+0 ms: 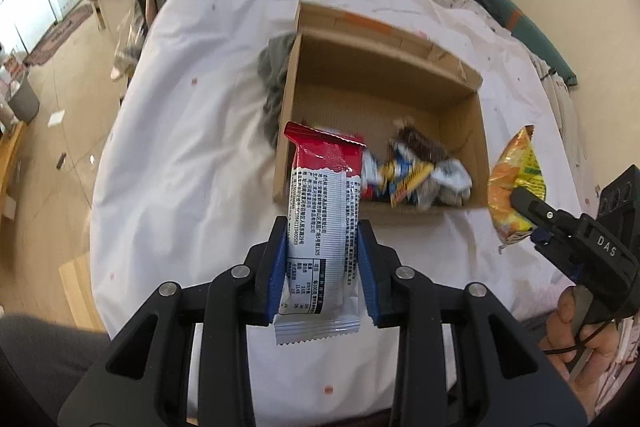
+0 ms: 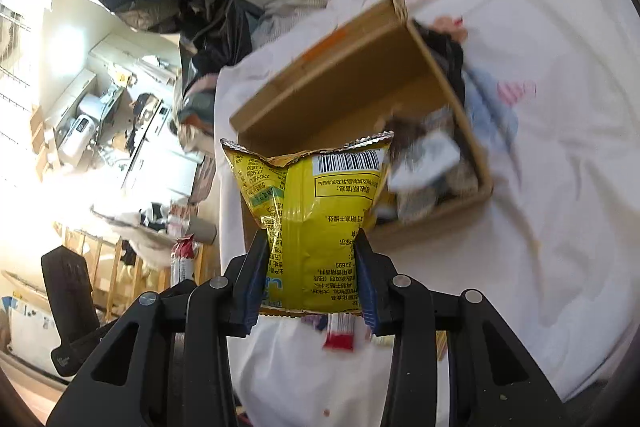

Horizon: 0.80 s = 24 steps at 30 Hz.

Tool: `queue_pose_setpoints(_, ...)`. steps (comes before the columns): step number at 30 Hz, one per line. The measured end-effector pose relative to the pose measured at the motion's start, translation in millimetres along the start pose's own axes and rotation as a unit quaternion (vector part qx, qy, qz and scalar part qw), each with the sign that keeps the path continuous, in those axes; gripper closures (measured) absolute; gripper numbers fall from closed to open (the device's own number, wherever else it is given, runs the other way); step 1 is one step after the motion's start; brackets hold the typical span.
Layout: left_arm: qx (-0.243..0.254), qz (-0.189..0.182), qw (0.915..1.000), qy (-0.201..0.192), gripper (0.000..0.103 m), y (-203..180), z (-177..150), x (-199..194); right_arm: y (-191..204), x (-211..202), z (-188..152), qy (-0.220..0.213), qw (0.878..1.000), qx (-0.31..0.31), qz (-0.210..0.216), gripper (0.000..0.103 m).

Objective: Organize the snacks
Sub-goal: 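Lower the white bar and yellow chip bag into the box and open both tools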

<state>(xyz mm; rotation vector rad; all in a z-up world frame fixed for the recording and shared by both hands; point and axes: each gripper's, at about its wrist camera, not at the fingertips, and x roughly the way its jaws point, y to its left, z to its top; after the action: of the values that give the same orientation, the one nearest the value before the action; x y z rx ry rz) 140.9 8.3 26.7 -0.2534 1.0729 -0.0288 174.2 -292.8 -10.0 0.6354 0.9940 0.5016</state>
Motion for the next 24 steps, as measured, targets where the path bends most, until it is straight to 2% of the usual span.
queue_pose_setpoints(9, 0.038, 0.002, 0.999, -0.025, 0.074, -22, 49, 27, -9, 23, 41, -0.011, 0.999, -0.007, -0.036, 0.061)
queue_pose_setpoints(12, 0.054, 0.002, 0.9979, -0.037, 0.074, -29, 64, 42, -18, 37, 46, -0.016, 0.999, -0.007, -0.037, 0.061)
queue_pose_setpoints(18, 0.093, -0.007, 0.9895, -0.11, 0.074, -34, 63, 56, -24, 60, 33, 0.002, 0.998, -0.023, -0.062, 0.061)
queue_pose_setpoints(20, 0.097, -0.002, 0.9909, -0.093, 0.074, -36, 64, 67, -21, 64, 31, 0.006, 0.997, -0.035, -0.07, 0.061)
queue_pose_setpoints(22, 0.085, -0.029, 0.9934, -0.071, 0.074, -35, 67, 76, -19, 68, 30, 0.009, 0.996, -0.041, -0.077, 0.061)
queue_pose_setpoints(24, 0.082, -0.022, 0.9944, -0.063, 0.074, -33, 67, 83, -19, 71, 31, 0.011, 0.997, -0.034, -0.072, 0.061)
